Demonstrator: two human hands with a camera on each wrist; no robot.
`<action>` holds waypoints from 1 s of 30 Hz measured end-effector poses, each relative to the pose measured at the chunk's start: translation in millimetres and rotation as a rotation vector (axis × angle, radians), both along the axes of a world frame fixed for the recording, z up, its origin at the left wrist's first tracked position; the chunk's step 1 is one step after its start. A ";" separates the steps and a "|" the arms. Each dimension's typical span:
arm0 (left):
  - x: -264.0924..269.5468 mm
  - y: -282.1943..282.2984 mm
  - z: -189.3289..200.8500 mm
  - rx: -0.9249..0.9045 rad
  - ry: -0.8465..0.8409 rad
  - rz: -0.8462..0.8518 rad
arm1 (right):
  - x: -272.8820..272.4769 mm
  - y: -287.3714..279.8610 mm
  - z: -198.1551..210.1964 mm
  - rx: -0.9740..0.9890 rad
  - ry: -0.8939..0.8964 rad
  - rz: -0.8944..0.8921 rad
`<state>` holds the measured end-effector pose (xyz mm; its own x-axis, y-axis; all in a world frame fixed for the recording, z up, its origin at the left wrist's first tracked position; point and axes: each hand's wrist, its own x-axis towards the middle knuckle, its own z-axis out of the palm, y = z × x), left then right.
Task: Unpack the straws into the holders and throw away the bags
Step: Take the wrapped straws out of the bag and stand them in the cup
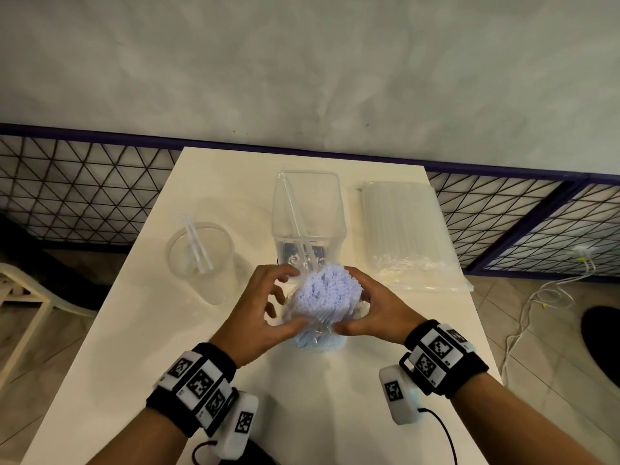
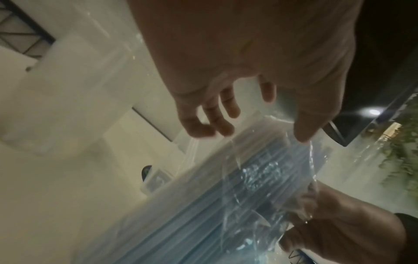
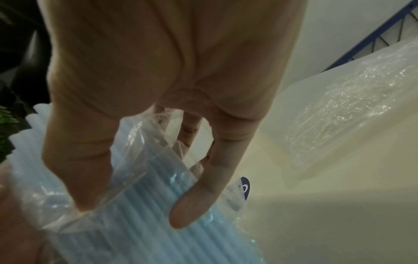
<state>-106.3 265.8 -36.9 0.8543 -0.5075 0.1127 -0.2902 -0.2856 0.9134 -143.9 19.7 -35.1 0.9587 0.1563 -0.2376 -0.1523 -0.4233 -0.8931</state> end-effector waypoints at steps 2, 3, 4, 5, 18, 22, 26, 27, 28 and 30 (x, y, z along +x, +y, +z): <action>-0.1 3.8 4.4 -0.032 -0.009 -0.043 | 0.1 -0.7 -0.1 -0.014 0.004 0.008; 0.4 5.4 6.2 -0.026 -0.025 -0.053 | 0.1 -0.8 -0.3 -0.022 0.006 0.013; 1.5 6.2 8.2 -0.015 -0.040 -0.063 | 0.1 -1.1 -0.3 -0.028 0.009 0.017; 2.6 7.3 10.2 -0.003 -0.052 -0.079 | 0.2 -1.5 -0.3 -0.031 0.016 0.020; 12.3 5.1 25.2 0.180 -0.285 -0.260 | 5.9 -5.2 3.4 -0.100 0.033 0.065; 15.4 2.8 31.7 0.267 -0.337 -0.310 | 6.7 -4.9 3.4 -0.105 0.059 0.070; 16.7 -1.3 38.1 0.356 -0.445 -0.366 | 8.2 -5.5 3.8 -0.107 0.049 0.081; 16.1 -1.8 38.9 0.363 -0.460 -0.367 | 8.3 -6.0 4.1 -0.105 0.048 0.084; 15.3 -1.9 39.0 0.364 -0.470 -0.363 | 8.5 -6.5 4.3 -0.108 0.051 0.085; 13.5 -1.1 38.0 0.352 -0.465 -0.351 | 9.1 -6.3 4.0 -0.115 0.065 0.083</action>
<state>-92.8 264.8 1.0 0.5344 -0.8198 0.2059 -0.7603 -0.3598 0.5408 -134.7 13.4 -31.0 0.9255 0.2024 -0.3200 -0.1687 -0.5361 -0.8271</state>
